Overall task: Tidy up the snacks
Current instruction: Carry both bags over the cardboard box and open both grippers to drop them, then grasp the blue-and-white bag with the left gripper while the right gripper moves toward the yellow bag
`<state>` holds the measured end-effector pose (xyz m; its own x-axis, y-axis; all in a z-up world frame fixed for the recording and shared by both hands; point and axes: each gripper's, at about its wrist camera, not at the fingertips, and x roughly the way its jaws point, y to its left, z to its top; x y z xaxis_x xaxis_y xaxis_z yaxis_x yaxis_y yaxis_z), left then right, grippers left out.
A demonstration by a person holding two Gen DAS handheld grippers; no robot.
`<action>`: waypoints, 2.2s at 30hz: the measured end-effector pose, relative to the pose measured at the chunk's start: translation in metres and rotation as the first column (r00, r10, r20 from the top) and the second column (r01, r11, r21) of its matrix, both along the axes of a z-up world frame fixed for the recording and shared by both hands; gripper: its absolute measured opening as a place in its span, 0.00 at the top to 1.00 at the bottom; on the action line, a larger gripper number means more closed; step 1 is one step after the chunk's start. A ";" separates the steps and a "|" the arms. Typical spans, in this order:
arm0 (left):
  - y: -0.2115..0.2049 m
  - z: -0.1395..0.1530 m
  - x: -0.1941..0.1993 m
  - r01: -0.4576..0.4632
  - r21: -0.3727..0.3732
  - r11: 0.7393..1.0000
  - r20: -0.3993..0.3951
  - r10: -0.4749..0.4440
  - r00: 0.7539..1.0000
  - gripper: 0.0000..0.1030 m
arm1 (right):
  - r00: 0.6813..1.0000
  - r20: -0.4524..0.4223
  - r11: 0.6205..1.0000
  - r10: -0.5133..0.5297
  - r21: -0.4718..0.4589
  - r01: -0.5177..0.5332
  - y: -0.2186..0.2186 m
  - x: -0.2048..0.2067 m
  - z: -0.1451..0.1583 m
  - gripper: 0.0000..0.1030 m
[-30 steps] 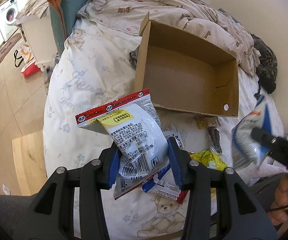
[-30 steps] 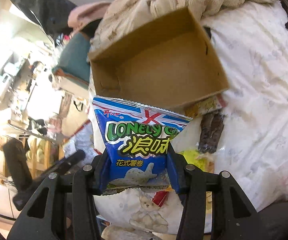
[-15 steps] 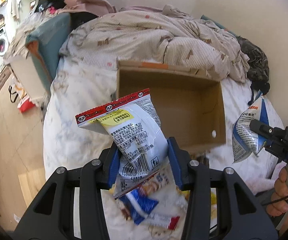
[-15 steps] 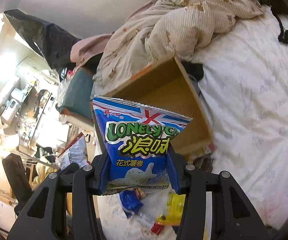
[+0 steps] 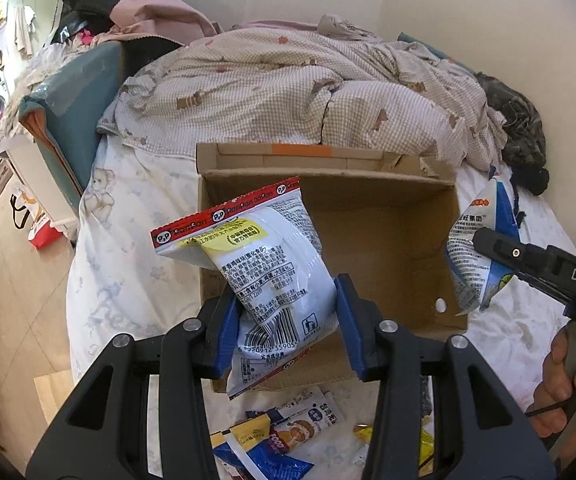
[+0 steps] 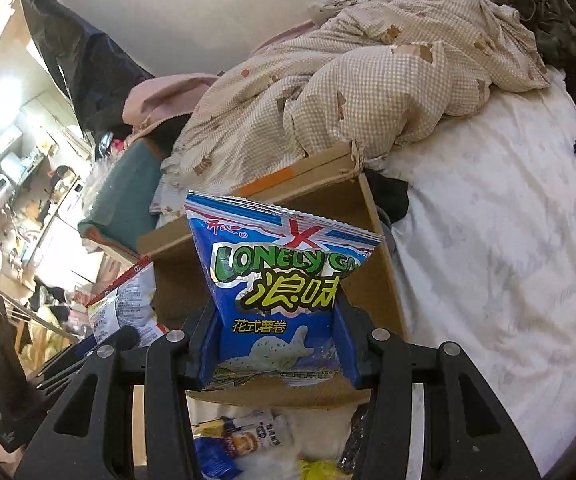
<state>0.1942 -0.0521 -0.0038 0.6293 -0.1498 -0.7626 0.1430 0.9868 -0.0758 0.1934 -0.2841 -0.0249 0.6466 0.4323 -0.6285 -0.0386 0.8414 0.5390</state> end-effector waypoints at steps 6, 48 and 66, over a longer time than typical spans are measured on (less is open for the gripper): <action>0.001 -0.020 0.007 -0.027 0.021 0.999 -0.011 0.027 1.000 0.61 | 1.000 -0.029 0.997 0.003 -0.073 -0.005 0.004 0.009 -0.015 0.51; 0.021 0.009 -0.022 0.012 -0.033 0.999 0.117 -0.008 0.993 0.07 | 0.997 0.049 0.992 0.059 -0.117 -0.052 0.014 -0.035 0.002 0.21; 0.050 -0.004 -0.089 0.022 -0.015 1.000 0.046 -0.022 0.999 0.04 | 0.985 -0.033 0.965 0.170 -0.196 -0.173 0.030 -0.094 -0.018 0.09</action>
